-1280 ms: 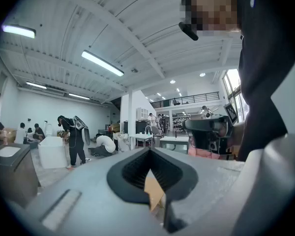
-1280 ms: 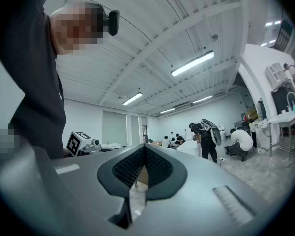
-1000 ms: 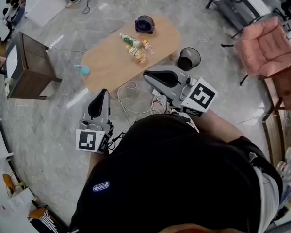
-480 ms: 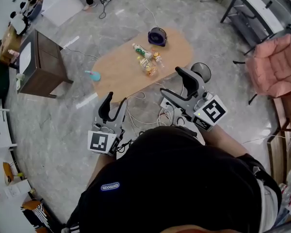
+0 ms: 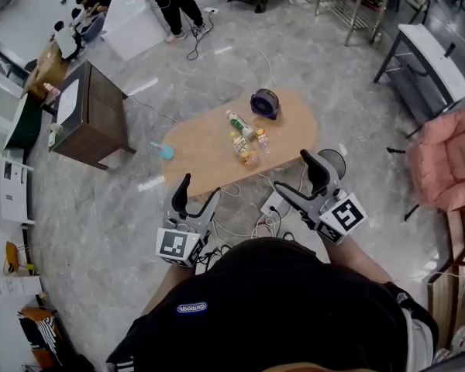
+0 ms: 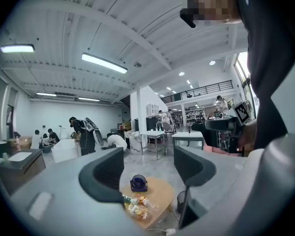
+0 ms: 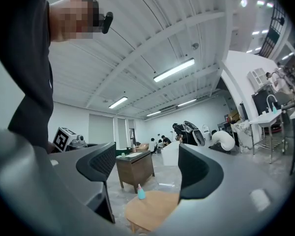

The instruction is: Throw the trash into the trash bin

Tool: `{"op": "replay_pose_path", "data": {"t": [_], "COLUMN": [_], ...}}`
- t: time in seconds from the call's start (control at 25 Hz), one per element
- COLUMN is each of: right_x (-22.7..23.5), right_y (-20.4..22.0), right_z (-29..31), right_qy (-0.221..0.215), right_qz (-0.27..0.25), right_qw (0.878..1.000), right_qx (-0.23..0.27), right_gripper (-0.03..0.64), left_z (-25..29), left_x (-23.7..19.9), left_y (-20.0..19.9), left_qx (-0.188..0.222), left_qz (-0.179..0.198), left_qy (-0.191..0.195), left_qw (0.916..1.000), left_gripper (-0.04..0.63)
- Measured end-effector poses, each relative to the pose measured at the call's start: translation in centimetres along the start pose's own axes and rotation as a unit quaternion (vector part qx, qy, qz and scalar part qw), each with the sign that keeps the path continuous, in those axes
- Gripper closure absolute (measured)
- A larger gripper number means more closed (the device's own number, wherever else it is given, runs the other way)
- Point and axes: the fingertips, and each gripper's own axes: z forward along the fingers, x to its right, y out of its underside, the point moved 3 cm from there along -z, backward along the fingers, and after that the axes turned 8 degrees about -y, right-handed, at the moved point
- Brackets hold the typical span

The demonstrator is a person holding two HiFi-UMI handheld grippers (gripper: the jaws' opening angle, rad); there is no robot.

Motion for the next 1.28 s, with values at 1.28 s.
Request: {"op": "replay_pose_path", "data": {"t": [1.28], "right_x": [8.2], "right_y": [5.9], "right_z": [9.6], "right_qy": [0.037], "right_qz": [-0.022], "right_qw": [0.997], "right_qx": [-0.067], "right_gripper": [0.25], "left_z": [9.2], "left_x": [-11.8], "left_y": [6.3], "left_qx": [0.001], "left_qz": [-0.057], "left_qy": [-0.048], "left_qw": [0.9972], "left_gripper": [0.302]}}
